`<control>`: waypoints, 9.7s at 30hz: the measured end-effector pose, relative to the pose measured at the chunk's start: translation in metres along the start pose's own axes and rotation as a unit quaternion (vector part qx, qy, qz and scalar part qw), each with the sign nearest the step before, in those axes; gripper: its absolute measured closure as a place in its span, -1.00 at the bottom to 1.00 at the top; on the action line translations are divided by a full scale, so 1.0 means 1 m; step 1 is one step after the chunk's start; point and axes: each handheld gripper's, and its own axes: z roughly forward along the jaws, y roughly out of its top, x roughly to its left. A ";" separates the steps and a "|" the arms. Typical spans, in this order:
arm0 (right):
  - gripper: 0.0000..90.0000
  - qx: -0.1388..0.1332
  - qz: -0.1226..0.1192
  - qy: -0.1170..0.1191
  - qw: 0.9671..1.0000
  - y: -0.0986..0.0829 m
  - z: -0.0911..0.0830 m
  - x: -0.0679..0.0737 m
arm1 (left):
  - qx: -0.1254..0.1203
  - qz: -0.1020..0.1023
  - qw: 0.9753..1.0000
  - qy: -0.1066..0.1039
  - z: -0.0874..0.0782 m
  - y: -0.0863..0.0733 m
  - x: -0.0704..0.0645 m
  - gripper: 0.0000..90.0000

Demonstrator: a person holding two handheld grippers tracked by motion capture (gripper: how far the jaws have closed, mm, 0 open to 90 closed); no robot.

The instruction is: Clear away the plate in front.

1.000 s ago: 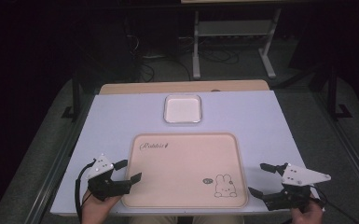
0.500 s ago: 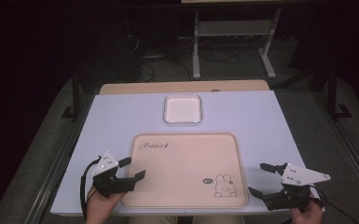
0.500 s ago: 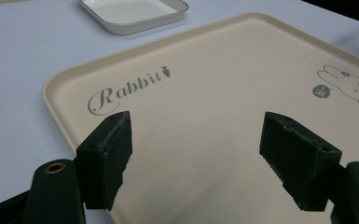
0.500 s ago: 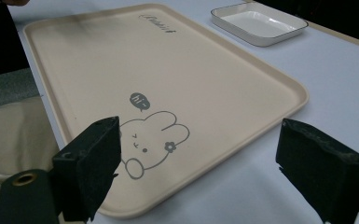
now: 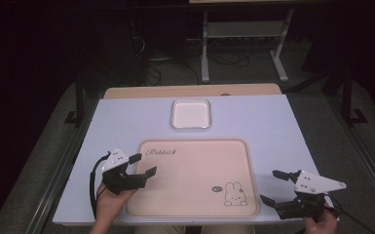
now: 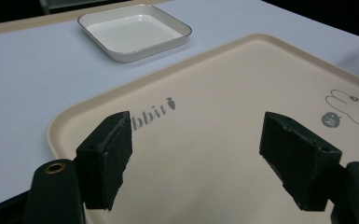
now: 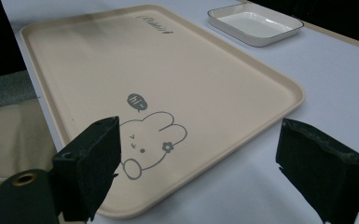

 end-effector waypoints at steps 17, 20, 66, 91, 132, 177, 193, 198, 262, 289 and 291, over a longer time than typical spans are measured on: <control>-0.71 -0.006 0.003 -0.003 1.000 -0.001 -0.001 -0.002 | 0.021 -0.011 1.000 -0.012 0.036 0.019 0.008 -0.36; -0.71 -0.006 0.002 -0.002 1.000 -0.001 -0.001 -0.002 | 0.022 -0.018 1.000 -0.011 0.040 0.023 0.010 -0.34; -0.71 -0.007 0.001 0.005 1.000 -0.002 0.000 -0.003 | 0.122 -0.064 0.990 0.008 0.143 0.105 0.060 -0.35; -0.71 -0.010 -0.006 0.008 1.000 -0.001 -0.002 -0.001 | 0.178 -0.130 0.972 0.079 0.199 0.144 0.092 -0.31; -0.71 -0.013 -0.005 0.010 1.000 -0.002 -0.003 -0.002 | 0.210 -0.217 0.949 0.086 0.218 0.093 0.107 0.58; -0.71 -0.017 -0.002 0.015 1.000 -0.002 -0.003 -0.003 | 0.112 -0.306 0.945 0.032 0.185 0.099 0.115 0.97; -0.71 -0.018 0.002 0.010 1.000 -0.003 -0.003 -0.005 | 0.089 -0.299 0.950 0.007 0.148 0.108 0.119 0.97; -0.71 -0.020 0.006 0.008 1.000 -0.003 -0.004 -0.005 | 0.080 -0.303 0.949 0.009 0.134 0.107 0.123 0.97; -0.71 -0.009 0.003 0.004 1.000 -0.002 -0.002 -0.003 | 0.091 -0.245 0.964 -0.049 0.057 0.044 0.076 0.97; -0.71 -0.010 0.002 0.006 1.000 -0.002 -0.002 -0.003 | 0.118 -0.244 0.962 -0.030 0.048 0.010 0.045 0.97; -0.71 -0.010 0.002 0.006 1.000 -0.002 -0.002 -0.003 | 0.119 -0.242 0.962 -0.032 0.048 0.009 0.043 0.97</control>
